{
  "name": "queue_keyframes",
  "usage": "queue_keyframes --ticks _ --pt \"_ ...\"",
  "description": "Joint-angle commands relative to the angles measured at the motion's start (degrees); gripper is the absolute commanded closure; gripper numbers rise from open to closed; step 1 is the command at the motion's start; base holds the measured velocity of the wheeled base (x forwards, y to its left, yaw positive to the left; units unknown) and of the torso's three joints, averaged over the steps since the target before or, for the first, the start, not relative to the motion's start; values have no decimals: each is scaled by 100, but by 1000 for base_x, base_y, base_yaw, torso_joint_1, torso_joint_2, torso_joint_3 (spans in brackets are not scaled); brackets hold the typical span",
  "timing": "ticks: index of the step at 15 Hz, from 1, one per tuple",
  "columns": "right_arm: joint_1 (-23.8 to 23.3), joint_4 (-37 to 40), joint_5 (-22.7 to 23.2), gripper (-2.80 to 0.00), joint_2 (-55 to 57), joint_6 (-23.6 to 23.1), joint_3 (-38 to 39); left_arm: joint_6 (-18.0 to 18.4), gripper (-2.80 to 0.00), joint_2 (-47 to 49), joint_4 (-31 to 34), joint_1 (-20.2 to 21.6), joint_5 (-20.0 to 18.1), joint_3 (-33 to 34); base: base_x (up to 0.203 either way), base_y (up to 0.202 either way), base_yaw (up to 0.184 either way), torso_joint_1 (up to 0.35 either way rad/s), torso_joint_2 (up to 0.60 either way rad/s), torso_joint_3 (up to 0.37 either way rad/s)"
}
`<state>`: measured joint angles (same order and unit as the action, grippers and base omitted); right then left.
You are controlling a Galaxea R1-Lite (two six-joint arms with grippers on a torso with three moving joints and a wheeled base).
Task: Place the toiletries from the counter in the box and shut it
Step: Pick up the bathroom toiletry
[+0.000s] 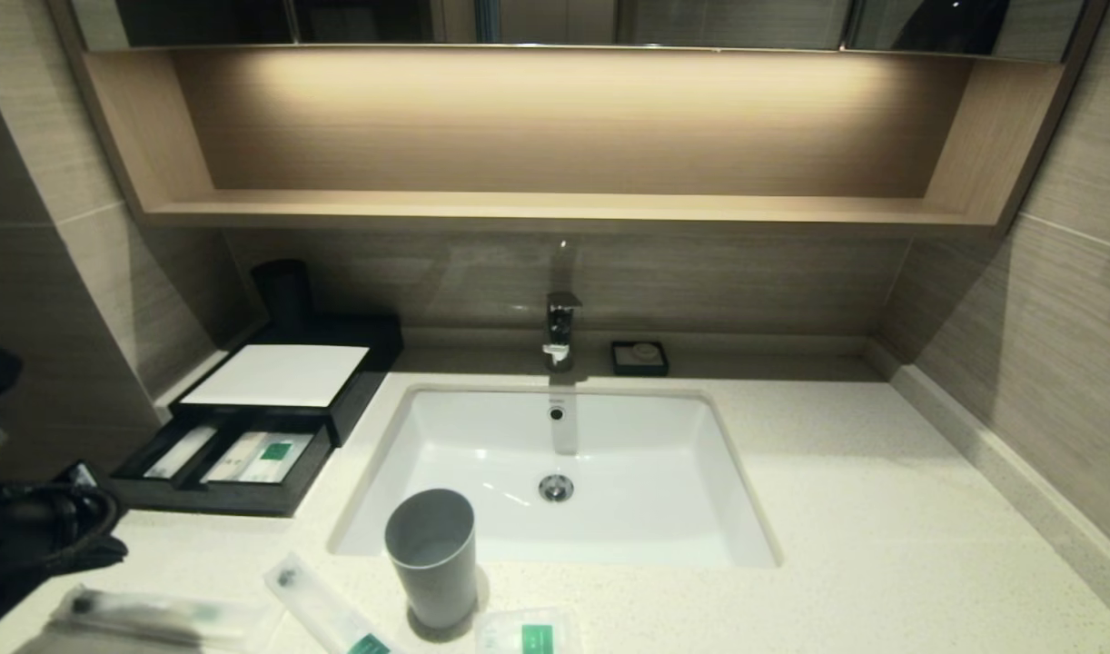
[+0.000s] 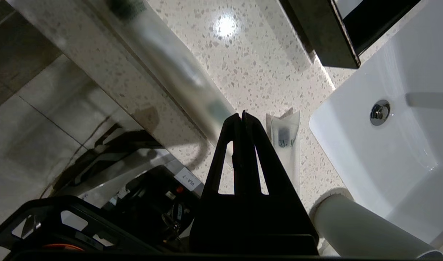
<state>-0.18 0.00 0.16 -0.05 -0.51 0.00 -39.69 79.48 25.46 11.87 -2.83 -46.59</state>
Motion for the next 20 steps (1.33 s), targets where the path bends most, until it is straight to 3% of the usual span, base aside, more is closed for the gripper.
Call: queue_keyframes --ticks 1,5,11,20 --pt "1 0 1 0 5 -2 9 -440 0 -4 298 -308 1 -3 0 0 0 0 0 0" --pt "1 0 1 0 5 -2 9 -1004 0 -200 582 -738 9 59 0 0 0 0 0 0" --pt "1 0 1 0 5 -2 9 -1032 0 -159 594 -713 60 214 0 0 0 0 0 0" --pt "1 0 1 0 5 -2 9 -1006 0 -47 1241 -713 21 63 0 0 0 0 0 0"
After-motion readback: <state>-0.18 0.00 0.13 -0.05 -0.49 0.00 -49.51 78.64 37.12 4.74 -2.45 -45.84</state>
